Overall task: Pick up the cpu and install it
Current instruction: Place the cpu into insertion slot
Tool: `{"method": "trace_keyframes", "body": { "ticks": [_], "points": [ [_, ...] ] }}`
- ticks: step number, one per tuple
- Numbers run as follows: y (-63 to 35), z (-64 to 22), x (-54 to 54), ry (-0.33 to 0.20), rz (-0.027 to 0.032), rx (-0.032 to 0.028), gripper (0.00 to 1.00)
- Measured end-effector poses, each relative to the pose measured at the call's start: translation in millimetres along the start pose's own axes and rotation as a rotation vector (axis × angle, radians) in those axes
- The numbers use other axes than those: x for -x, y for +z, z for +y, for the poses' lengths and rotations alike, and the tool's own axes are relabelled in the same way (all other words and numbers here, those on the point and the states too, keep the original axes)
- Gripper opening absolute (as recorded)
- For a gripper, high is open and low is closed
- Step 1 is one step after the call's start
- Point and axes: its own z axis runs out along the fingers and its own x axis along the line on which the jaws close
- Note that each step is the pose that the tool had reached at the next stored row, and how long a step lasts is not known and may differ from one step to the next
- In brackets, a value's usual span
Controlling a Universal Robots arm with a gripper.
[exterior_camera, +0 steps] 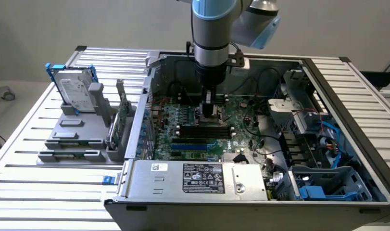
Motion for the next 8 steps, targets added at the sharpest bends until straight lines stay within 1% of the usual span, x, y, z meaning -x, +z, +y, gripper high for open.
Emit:
{"method": "trace_keyframes", "body": {
  "ticks": [4, 6, 8],
  "points": [
    [0.3, -0.2, 0.5, -0.016, 0.0028, 0.0128, 0.54],
    [0.7, -0.6, 0.6, -0.025, 0.0038, 0.0159, 0.54],
    [1.0, -1.3, 0.9, -0.036, 0.0044, 0.016, 0.54]
  ]
}}
